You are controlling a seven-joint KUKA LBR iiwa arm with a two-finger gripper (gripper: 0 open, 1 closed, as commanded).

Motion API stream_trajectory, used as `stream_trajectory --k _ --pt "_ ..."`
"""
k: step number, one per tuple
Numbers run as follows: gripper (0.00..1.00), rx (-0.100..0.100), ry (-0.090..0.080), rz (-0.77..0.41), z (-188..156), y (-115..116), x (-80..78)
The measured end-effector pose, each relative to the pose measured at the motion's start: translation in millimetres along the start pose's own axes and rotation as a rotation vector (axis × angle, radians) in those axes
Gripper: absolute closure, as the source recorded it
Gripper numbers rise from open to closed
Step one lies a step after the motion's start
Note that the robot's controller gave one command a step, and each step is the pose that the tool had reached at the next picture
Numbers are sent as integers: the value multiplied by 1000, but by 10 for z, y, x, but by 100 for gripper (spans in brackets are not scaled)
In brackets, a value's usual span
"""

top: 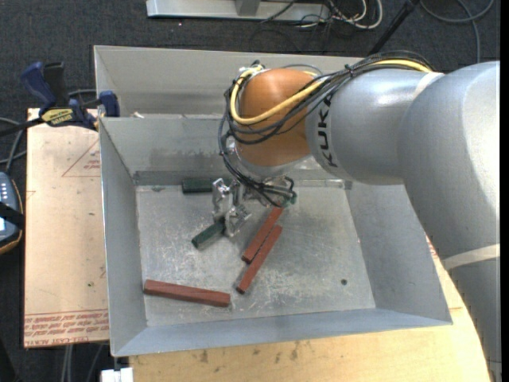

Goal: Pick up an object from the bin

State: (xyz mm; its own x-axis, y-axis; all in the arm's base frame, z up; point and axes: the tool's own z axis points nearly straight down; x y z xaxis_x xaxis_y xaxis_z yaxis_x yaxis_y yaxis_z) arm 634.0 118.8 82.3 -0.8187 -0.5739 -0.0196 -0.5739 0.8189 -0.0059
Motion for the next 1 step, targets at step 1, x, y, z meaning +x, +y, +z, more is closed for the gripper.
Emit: stream_trajectory --k 1 --pt "100 -8 18 0 -146 19 31"
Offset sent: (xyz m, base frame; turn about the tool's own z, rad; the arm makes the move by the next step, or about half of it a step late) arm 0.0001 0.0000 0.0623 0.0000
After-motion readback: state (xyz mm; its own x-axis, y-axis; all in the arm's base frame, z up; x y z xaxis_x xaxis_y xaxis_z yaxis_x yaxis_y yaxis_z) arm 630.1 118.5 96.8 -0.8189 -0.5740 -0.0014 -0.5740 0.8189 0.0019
